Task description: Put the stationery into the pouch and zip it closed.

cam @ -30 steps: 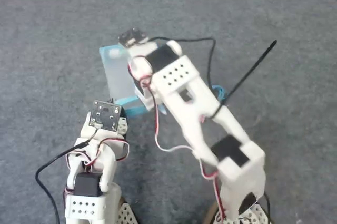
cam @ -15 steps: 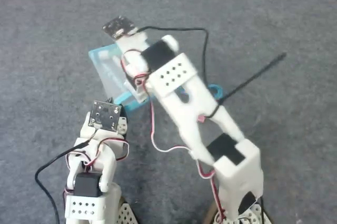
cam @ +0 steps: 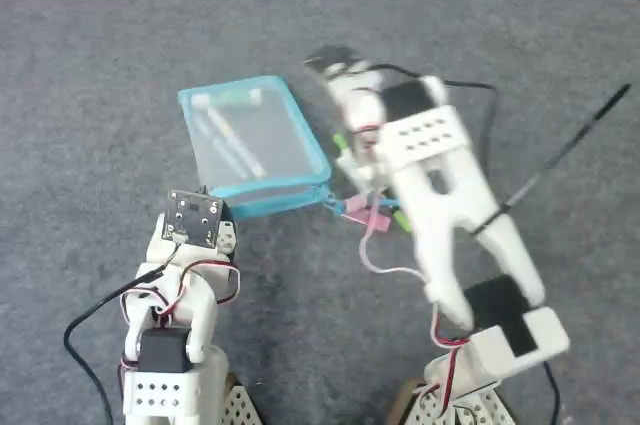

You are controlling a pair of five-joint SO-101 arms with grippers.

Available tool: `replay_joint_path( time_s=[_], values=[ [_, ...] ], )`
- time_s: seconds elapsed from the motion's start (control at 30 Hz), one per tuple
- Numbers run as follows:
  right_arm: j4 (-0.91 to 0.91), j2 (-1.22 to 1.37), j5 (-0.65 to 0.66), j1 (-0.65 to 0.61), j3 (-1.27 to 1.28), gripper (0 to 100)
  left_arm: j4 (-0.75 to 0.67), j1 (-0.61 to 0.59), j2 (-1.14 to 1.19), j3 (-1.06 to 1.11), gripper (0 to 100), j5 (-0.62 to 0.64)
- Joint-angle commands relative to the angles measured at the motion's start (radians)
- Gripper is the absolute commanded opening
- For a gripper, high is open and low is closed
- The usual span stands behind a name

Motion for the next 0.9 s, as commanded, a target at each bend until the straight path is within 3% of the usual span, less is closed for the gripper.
replay_joint_path(
  time_s=[0.0, 0.2, 0.77, 0.87],
  values=[
    [-0.131, -0.053, 0.074, 0.022, 0.078, 23.1, -0.029, 0.002, -0.018, -0.013, 1, -0.005],
    [-0.191, 0.077, 0.104, -0.028, 0.034, 23.3, -0.028, -0.005, -0.018, -0.013, 1, -0.005],
    [-0.245, 0.492, 0.106, -0.021, -0.192, 22.9, -0.028, -0.005, -0.018, -0.013, 1, -0.005],
    [-0.236, 0.513, 0.100, 0.004, -0.201, 13.8, -0.028, -0.005, -0.018, -0.012, 1, -0.005]
  ],
)
